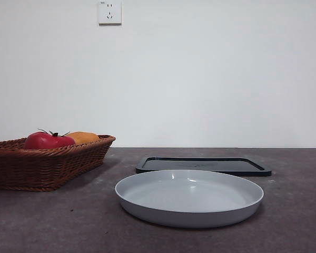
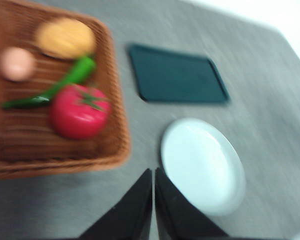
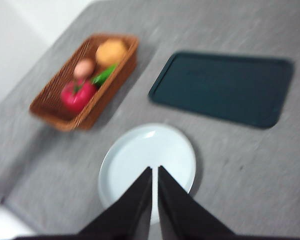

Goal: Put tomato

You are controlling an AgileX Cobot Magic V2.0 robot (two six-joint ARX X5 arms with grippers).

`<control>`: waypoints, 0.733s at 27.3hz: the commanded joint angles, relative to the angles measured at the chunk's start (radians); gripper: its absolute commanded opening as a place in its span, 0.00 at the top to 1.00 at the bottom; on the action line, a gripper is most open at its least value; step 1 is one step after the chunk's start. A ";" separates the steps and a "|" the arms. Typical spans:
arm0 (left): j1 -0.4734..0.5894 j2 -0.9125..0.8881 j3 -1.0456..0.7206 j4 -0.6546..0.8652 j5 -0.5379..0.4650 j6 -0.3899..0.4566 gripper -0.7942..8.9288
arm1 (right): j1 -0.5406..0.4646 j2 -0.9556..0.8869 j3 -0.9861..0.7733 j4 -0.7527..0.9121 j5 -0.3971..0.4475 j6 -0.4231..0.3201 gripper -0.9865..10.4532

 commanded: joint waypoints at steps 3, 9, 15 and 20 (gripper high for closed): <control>-0.066 0.053 0.080 -0.060 0.025 0.069 0.91 | 0.085 0.060 0.076 -0.092 -0.003 -0.080 0.91; -0.130 0.068 0.101 -0.136 0.027 0.084 0.91 | 0.210 0.077 0.090 -0.155 0.004 -0.115 0.91; -0.130 0.068 0.101 -0.132 0.026 0.084 0.82 | 0.224 0.077 0.090 -0.154 0.003 -0.119 0.89; -0.130 0.069 0.101 -0.132 0.026 0.083 0.55 | 0.224 0.077 0.090 -0.154 0.003 -0.119 0.70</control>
